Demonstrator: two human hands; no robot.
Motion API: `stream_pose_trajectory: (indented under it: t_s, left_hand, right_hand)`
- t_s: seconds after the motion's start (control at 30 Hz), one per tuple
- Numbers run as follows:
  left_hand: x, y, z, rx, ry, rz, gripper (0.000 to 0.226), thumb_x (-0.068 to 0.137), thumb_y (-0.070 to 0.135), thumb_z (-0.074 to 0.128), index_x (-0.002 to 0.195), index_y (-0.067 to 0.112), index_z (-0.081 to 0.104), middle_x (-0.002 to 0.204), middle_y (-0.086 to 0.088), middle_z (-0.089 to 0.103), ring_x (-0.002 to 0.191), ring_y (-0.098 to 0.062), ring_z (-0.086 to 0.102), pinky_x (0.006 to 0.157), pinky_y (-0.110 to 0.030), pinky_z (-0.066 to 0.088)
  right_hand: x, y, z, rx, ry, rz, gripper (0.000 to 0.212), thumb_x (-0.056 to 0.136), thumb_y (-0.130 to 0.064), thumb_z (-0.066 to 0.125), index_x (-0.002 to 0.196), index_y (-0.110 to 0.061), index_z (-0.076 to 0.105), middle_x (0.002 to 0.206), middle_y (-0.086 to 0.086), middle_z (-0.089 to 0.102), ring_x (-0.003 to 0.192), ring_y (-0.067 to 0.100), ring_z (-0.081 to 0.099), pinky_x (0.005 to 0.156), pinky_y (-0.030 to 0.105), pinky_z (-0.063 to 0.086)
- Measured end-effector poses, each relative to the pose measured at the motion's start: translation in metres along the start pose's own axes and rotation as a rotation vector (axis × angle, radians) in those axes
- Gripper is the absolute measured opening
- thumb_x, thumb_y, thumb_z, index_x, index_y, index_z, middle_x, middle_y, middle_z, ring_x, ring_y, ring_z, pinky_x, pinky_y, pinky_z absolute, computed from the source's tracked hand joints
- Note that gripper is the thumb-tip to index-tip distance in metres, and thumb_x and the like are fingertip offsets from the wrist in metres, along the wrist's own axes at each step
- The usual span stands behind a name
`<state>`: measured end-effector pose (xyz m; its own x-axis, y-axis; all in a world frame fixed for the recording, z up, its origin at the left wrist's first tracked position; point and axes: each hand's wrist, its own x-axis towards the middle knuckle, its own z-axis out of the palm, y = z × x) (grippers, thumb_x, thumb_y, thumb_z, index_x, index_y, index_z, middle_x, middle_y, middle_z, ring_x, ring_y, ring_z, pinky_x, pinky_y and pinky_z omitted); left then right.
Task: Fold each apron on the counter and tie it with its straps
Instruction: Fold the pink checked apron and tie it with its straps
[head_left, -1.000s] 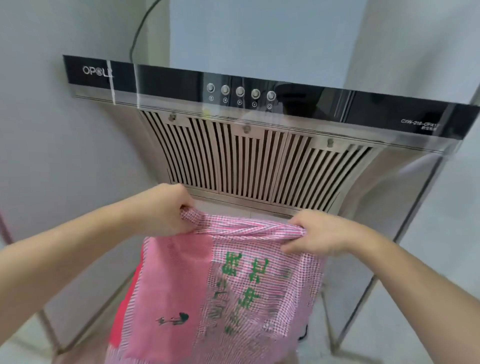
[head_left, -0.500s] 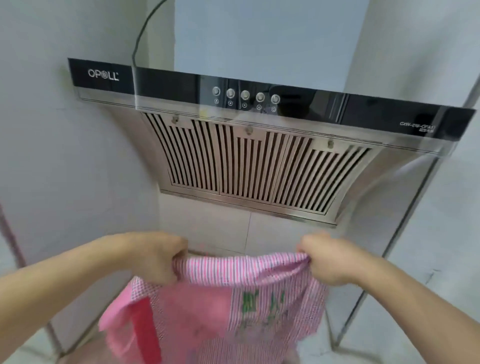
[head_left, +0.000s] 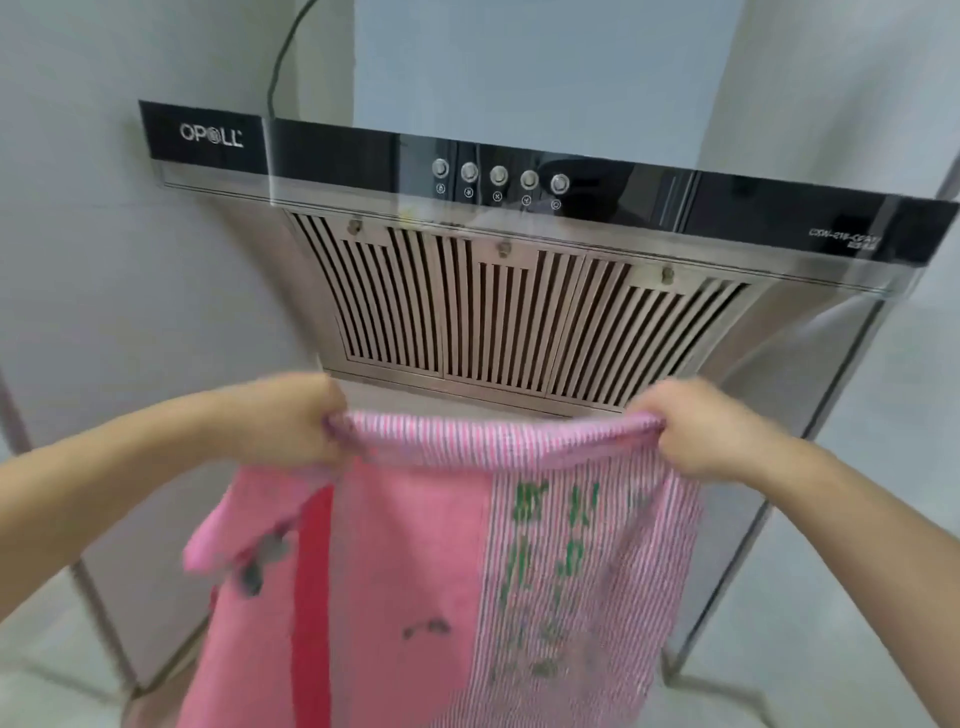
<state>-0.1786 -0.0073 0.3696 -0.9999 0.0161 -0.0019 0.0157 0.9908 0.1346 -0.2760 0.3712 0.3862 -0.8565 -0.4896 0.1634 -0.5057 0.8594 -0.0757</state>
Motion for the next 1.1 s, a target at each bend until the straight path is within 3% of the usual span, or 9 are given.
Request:
stream_pose_trajectory:
  t_s: [0.1,0.13,0.23,0.3,0.43,0.77,0.97,1.03,1.1]
  left_hand:
    - [0.003,-0.001,-0.004,-0.271,0.818,0.083,0.019,0.089,0.021,0.069,0.074,0.014,0.060,0.065,0.002,0.060,0.063,-0.024,0.057,0.058,-0.035,0.043]
    - [0.001,-0.002,-0.001,-0.247,0.843,0.147,0.016,0.089,0.024,0.066,0.077,0.018,0.059,0.067,0.004,0.061,0.066,-0.025,0.058,0.059,-0.035,0.043]
    - [0.001,-0.014,0.035,0.058,0.128,0.191,0.011,0.078,0.036,0.058,0.081,0.026,0.057,0.064,0.007,0.060,0.066,-0.018,0.056,0.059,-0.027,0.042]
    - [0.001,-0.024,0.054,0.086,-0.020,0.134,0.012,0.074,0.019,0.058,0.078,0.031,0.058,0.064,0.013,0.059,0.064,-0.009,0.055,0.062,-0.025,0.047]
    - [0.002,-0.025,0.065,-0.045,0.273,0.096,0.033,0.083,0.003,0.056,0.095,0.031,0.068,0.074,0.016,0.064,0.076,-0.016,0.064,0.065,-0.029,0.048]
    - [0.004,-0.011,0.051,-0.405,0.602,-0.078,0.022,0.085,0.002,0.059,0.080,0.022,0.050,0.069,0.001,0.060,0.063,-0.013,0.053,0.054,-0.029,0.041]
    - [0.006,-0.005,0.044,-0.669,0.394,-0.195,0.014,0.102,0.014,0.056,0.092,0.024,0.058,0.088,-0.002,0.072,0.072,-0.021,0.063,0.063,-0.036,0.046]
    - [-0.003,0.000,0.041,-0.788,0.215,-0.121,0.015,0.099,0.046,0.066,0.096,0.032,0.063,0.099,0.010,0.072,0.084,-0.008,0.067,0.081,-0.035,0.050]
    - [-0.013,-0.003,0.039,-0.649,-0.170,-0.012,0.056,0.072,0.084,0.071,0.105,0.039,0.065,0.111,0.021,0.070,0.100,0.003,0.065,0.098,-0.031,0.049]
  right_hand:
    - [-0.011,-0.002,-0.007,0.154,0.835,-0.042,0.035,0.081,0.006,0.058,0.101,-0.019,0.072,0.090,-0.007,0.069,0.084,0.018,0.061,0.069,0.035,0.047]
    - [-0.017,-0.007,-0.003,0.047,0.829,-0.053,0.033,0.079,0.003,0.061,0.101,-0.020,0.070,0.090,-0.005,0.068,0.084,0.020,0.061,0.068,0.035,0.046]
    - [-0.027,-0.020,0.035,-0.248,-0.166,-0.008,0.018,0.084,-0.002,0.056,0.082,-0.020,0.060,0.080,-0.004,0.062,0.078,0.020,0.062,0.064,0.032,0.051]
    - [-0.030,-0.013,0.053,-0.226,-0.411,0.085,0.020,0.089,-0.004,0.052,0.082,-0.021,0.059,0.089,-0.001,0.067,0.085,0.020,0.066,0.067,0.029,0.049]
    - [-0.022,0.009,0.056,0.188,0.029,0.063,0.033,0.083,0.006,0.056,0.069,-0.024,0.052,0.070,-0.004,0.061,0.071,0.017,0.060,0.063,0.035,0.043]
    - [-0.022,0.013,0.055,0.372,0.218,0.203,0.031,0.090,0.009,0.050,0.089,-0.021,0.045,0.083,0.006,0.062,0.076,0.020,0.059,0.061,0.042,0.045]
    - [-0.021,0.007,0.041,0.400,0.383,0.250,0.028,0.089,0.008,0.043,0.093,-0.020,0.046,0.085,0.009,0.062,0.076,0.021,0.058,0.064,0.041,0.044]
    - [-0.021,0.011,0.048,0.511,0.422,0.235,0.021,0.090,-0.005,0.047,0.103,-0.021,0.053,0.094,-0.001,0.067,0.088,0.017,0.062,0.077,0.041,0.048]
    - [-0.027,0.016,0.061,0.605,0.101,0.152,0.035,0.087,-0.041,0.056,0.119,-0.030,0.063,0.115,-0.014,0.072,0.108,0.011,0.066,0.095,0.039,0.051]
